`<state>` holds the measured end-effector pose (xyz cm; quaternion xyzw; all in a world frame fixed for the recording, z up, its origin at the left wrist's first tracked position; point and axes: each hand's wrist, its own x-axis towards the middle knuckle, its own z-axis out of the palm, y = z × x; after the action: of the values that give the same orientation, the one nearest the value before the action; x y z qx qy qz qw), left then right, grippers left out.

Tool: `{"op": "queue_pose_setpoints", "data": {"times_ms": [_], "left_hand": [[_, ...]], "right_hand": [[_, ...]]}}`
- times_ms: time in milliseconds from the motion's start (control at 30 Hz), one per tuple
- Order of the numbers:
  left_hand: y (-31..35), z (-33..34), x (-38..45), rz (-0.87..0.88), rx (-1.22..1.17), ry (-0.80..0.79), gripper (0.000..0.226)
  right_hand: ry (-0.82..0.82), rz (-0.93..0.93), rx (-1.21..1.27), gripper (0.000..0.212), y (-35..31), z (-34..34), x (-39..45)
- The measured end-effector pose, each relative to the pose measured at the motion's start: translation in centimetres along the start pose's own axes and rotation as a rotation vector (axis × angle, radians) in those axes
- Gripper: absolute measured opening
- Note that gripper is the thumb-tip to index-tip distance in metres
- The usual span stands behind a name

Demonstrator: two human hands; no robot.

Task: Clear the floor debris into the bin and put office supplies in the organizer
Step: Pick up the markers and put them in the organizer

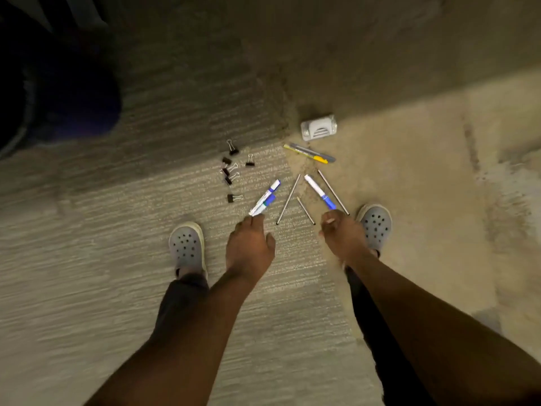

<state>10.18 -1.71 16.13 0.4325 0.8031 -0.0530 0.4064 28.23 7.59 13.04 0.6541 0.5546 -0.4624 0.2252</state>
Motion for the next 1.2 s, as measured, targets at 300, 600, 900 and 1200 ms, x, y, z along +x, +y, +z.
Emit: {"op": "queue_pose_setpoints", "data": {"times_ms": [300, 600, 900, 1200], "left_hand": [[-4.3, 11.7, 12.4, 0.095, 0.28, -0.027, 0.056], [-6.1, 15.4, 15.7, 0.089, 0.279, 0.029, 0.054], [-6.8, 15.0, 15.3, 0.07, 0.066, -0.03, 0.034], [-4.9, 9.7, 8.4, -0.317, -1.048, -0.334, 0.02]], "right_hand": [[0.162, 0.17, 0.266, 0.031, 1.3, 7.9, 14.0], [0.13, 0.41, 0.785, 0.02, 2.8, 9.8, 16.9], [0.22, 0.547, 0.904, 0.017, 4.4, 12.4, 16.1], [0.264, 0.365, 0.489, 0.023, 2.0, 10.6, 9.6]]}}
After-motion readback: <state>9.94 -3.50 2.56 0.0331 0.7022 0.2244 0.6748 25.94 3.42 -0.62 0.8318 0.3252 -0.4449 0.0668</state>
